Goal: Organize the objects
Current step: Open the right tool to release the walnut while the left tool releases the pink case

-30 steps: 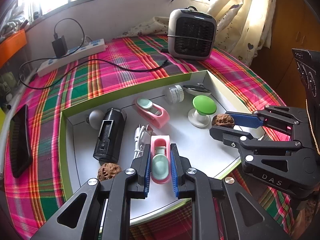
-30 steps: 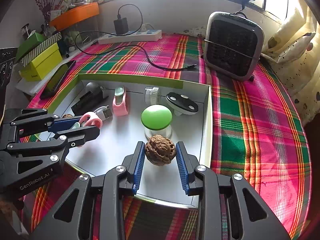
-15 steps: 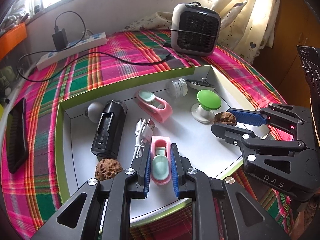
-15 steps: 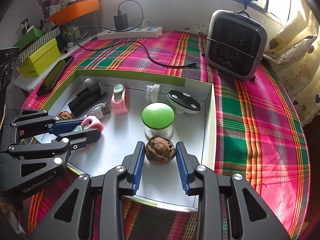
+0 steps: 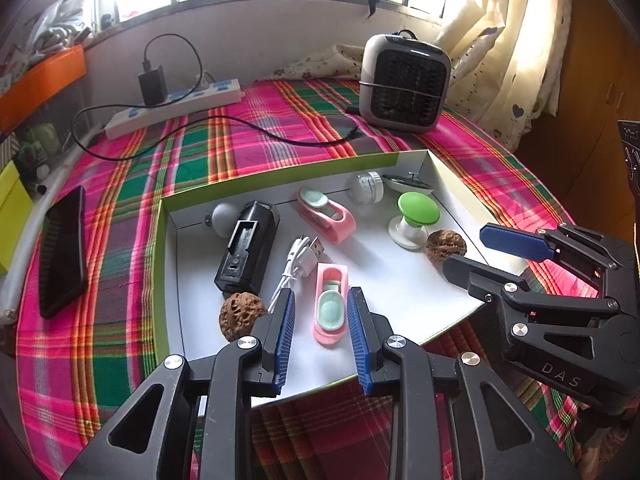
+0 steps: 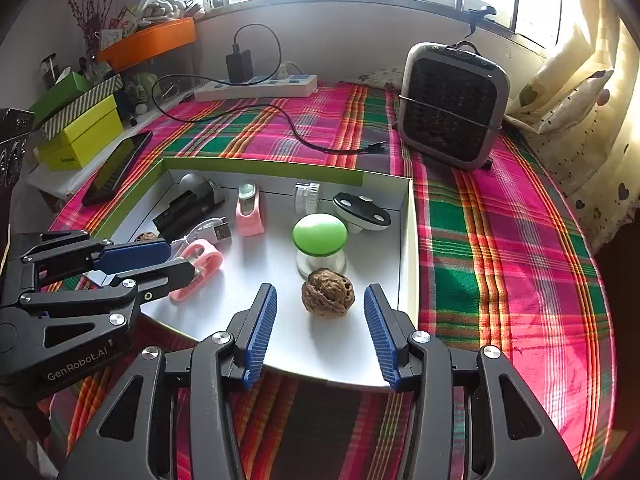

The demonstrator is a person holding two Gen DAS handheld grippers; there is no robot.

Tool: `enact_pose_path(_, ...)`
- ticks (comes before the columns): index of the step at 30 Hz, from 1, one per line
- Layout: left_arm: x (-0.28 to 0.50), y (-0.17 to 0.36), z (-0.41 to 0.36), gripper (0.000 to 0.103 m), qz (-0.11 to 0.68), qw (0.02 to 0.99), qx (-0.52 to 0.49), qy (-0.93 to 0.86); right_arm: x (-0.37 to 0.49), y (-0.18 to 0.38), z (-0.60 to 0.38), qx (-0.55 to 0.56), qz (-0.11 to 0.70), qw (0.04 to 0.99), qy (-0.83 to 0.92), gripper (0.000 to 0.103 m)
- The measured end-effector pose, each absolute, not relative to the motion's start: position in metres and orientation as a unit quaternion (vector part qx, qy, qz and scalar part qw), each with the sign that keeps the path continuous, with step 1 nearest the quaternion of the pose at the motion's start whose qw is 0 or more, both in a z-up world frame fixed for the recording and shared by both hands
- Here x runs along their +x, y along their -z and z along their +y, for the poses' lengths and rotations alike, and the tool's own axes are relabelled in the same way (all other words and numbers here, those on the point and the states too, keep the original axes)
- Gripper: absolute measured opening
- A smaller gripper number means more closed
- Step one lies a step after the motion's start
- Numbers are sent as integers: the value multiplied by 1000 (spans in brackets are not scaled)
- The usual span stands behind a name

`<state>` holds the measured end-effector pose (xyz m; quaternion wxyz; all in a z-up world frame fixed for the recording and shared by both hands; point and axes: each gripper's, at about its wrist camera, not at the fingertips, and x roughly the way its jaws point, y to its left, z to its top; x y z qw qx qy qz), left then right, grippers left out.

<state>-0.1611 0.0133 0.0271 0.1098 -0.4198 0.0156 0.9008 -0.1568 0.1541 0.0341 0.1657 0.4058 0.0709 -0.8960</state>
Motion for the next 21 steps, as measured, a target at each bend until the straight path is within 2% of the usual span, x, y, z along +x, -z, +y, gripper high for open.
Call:
enact_pose_path(12, -115, -40, 10, 25, -3, 71, -388, -919, -121, -49, 160, 379, 54, 159, 910, 47)
enact_pose_path(21, -83, -28, 17, 25, 0, 68, -388, -919, -94, -38, 162, 386, 44, 158, 908, 47)
